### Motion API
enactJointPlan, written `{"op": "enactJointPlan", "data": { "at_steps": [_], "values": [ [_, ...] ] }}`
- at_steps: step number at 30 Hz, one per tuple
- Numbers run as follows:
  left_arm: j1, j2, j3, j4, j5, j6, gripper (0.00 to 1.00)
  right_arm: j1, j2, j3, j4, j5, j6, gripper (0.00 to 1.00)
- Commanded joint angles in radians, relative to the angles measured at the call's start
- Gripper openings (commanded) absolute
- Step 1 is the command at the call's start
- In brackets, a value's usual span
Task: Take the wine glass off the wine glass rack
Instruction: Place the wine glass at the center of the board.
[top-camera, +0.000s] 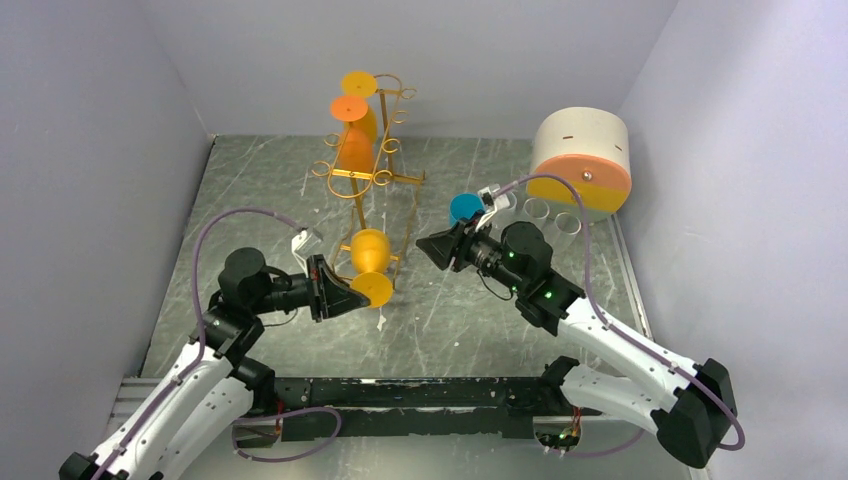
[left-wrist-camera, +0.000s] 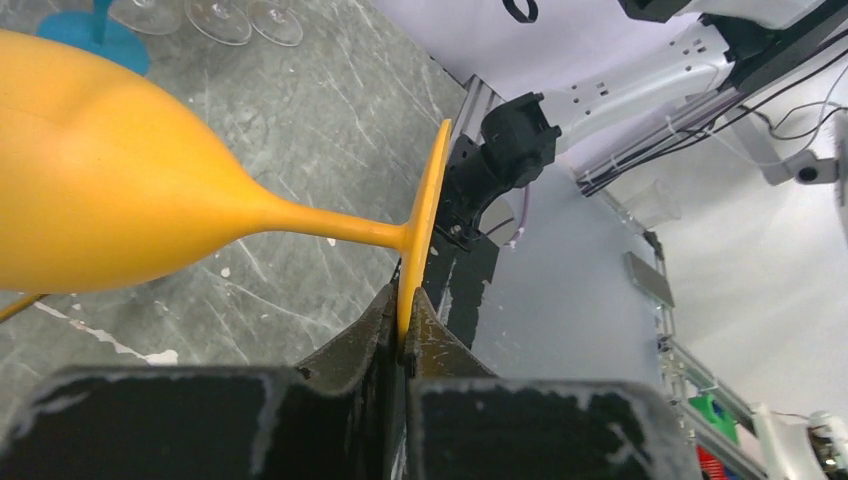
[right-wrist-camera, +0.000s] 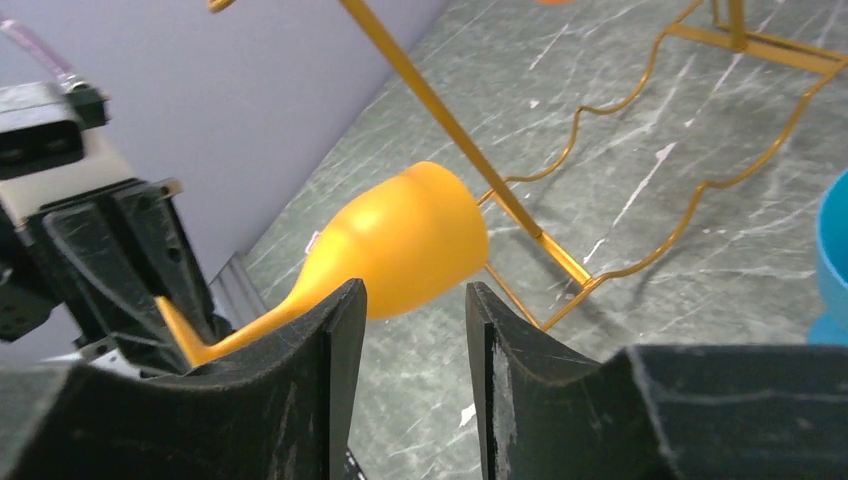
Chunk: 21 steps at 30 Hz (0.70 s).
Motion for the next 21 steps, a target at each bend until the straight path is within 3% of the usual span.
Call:
{"op": "enactJointPlan", "data": {
  "at_steps": [1,5,10,12,16,21],
  "values": [
    [-0.007,-0.029,0.054,-0.089,-0.02,0.117,0.07,-0.005,-0.014,0.001,0.002,0.107,-0.017,0.47],
    [-0.007,-0.035,0.049,-0.1,0.001,0.165,0.07,-0.007,0.002,0.018,-0.008,0.095,-0.008,0.56],
    [-0.007,-0.021,0.046,-0.077,0.068,0.255,0.07,-0.055,0.066,0.074,-0.066,-0.021,-0.008,0.6],
    [-0.007,-0.011,0.05,-0.067,0.106,0.294,0.07,-0.113,0.095,0.098,-0.094,-0.13,0.018,0.6],
    [-0.007,0.005,0.047,0.015,0.193,0.356,0.07,-0.198,0.147,0.076,0.018,-0.459,0.078,0.61],
    [-0.009,0.036,0.081,-0.012,0.25,0.495,0.07,-0.202,0.209,0.128,-0.052,-0.576,0.036,0.65]
  ]
}}
